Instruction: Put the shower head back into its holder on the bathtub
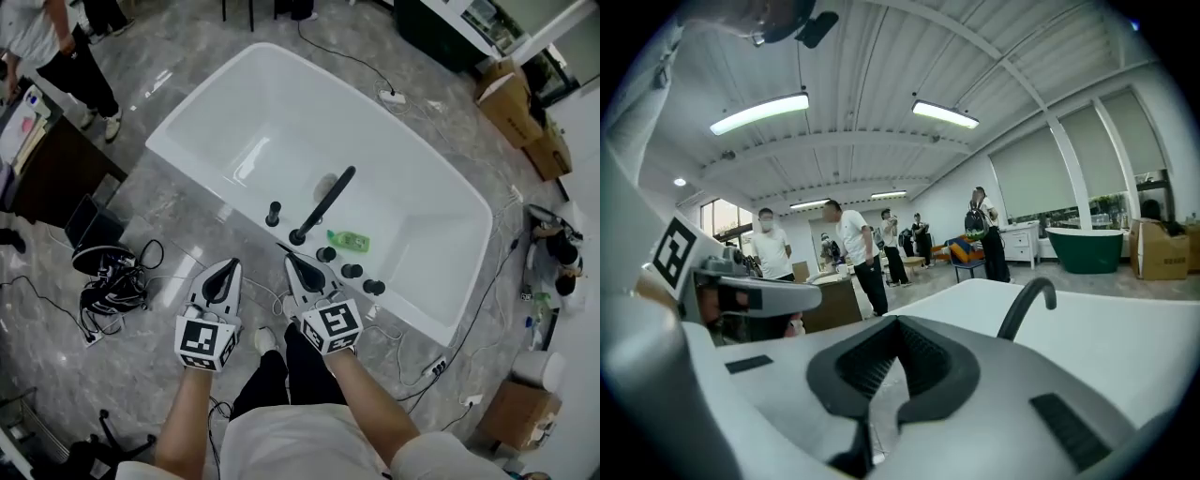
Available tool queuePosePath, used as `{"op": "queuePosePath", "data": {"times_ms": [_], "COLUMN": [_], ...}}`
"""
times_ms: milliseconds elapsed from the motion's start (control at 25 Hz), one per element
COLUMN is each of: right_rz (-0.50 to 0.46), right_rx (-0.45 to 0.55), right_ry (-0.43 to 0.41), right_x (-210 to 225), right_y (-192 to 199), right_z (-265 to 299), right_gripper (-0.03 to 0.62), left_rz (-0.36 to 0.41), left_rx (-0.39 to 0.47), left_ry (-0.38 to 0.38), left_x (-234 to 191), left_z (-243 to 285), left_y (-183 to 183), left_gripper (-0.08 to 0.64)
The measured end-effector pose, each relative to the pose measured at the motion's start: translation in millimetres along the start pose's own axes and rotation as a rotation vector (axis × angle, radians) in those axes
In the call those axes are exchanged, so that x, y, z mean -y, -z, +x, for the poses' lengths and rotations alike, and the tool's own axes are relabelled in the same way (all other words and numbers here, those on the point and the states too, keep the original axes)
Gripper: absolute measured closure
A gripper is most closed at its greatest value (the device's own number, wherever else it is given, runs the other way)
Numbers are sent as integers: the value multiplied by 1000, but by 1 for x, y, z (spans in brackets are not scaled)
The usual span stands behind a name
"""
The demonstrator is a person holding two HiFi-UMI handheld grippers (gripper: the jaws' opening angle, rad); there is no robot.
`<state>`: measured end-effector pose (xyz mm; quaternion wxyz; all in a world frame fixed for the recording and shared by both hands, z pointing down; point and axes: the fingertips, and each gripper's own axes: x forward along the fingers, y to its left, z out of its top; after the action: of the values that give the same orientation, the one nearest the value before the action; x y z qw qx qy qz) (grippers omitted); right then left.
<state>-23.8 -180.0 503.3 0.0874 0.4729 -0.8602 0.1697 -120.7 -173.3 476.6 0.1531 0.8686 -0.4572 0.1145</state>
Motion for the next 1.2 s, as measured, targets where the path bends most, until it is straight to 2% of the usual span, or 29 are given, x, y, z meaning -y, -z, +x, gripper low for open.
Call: {"op": "queuePosePath", "data": {"times_ms": [280, 520, 720, 840, 1200], "right_rz": [4, -70, -61, -31, -51], "right_rx": [69, 112, 123, 121, 125], "right_ry": [-99, -208, -282, -284, -308], "right_x": [-13, -15, -16, -10, 1], "right_y": [-68, -112, -128, -128, -131], "right_z": [-75, -116, -145, -162, -195], "right_gripper": [575, 575, 575, 575, 575], "left_rz": [20, 8, 31, 37, 54], "left_rx": [34, 86, 116, 131, 127], "left_ry": [15, -64, -59, -60, -88], "left_x": [43, 60, 90, 106, 122], "left_z": [-36, -55, -68, -78, -89], "left_y": [-42, -74, -96, -103, -100], "left_gripper": [551, 551, 552, 551, 551]}}
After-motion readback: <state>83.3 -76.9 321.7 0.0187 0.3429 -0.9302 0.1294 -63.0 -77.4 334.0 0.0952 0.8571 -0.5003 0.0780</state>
